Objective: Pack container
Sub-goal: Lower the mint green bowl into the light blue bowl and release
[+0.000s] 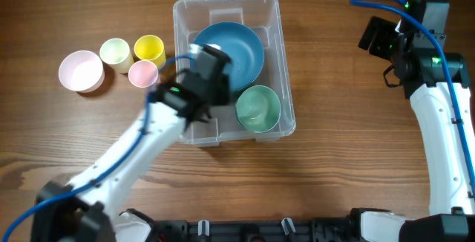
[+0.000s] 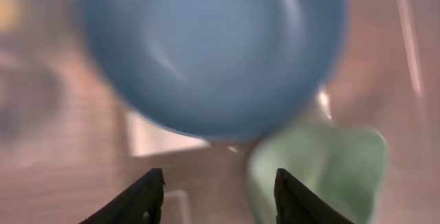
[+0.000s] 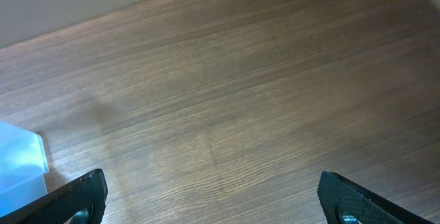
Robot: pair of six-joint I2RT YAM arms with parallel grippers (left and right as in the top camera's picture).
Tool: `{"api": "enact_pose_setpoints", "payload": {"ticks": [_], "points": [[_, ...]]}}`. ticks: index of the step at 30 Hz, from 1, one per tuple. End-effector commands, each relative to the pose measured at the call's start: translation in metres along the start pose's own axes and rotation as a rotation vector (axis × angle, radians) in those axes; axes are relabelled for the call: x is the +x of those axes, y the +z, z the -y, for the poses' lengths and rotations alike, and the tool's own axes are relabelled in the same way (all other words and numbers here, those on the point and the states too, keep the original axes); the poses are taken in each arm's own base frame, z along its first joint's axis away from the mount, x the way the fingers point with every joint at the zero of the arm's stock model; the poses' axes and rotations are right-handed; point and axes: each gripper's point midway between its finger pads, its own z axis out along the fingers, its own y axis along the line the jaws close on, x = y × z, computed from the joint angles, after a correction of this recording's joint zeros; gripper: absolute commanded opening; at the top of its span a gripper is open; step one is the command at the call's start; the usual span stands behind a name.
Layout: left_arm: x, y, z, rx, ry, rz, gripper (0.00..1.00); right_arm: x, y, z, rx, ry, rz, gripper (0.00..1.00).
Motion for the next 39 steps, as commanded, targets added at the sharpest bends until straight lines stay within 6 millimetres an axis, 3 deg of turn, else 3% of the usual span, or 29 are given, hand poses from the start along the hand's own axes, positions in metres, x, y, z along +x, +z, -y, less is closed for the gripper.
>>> {"api": "enact_pose_setpoints", "payload": {"ticks": [1,3,4,8,9,10,18,27,31,39], "points": [[-0.042,-0.035,-0.054,-0.042,-0.187,0.116,0.49,-0.003,0.000,0.001,0.012,0.012,0.007,1.00],[-0.043,-0.042,-0.058,0.050,-0.239,0.082,0.27,-0.003,0.000,0.001,0.012,0.012,0.007,1.00],[-0.043,-0.044,-0.056,0.099,-0.245,0.062,0.22,-0.003,0.000,0.001,0.012,0.012,0.007,1.00],[-0.035,-0.043,-0.053,0.148,-0.263,0.011,0.22,-0.003,0.000,0.001,0.012,0.012,0.007,1.00],[-0.031,-0.042,-0.050,0.147,-0.256,-0.004,0.17,-0.003,0.000,0.001,0.012,0.012,0.007,1.00],[-0.028,-0.040,-0.047,0.148,-0.248,-0.018,0.04,-0.003,0.000,0.001,0.012,0.012,0.007,1.00],[0.000,-0.025,-0.010,0.134,-0.067,-0.081,0.04,-0.003,0.000,0.001,0.012,0.012,0.007,1.00],[0.029,0.018,0.027,0.055,0.170,-0.109,0.07,-0.003,0.000,0.001,0.012,0.012,0.007,1.00],[0.026,0.033,0.036,0.055,0.185,-0.085,0.28,-0.003,0.000,0.001,0.012,0.012,0.007,1.00],[0.021,0.035,0.040,0.069,0.183,-0.060,0.27,-0.003,0.000,0.001,0.012,0.012,0.007,1.00]]}}
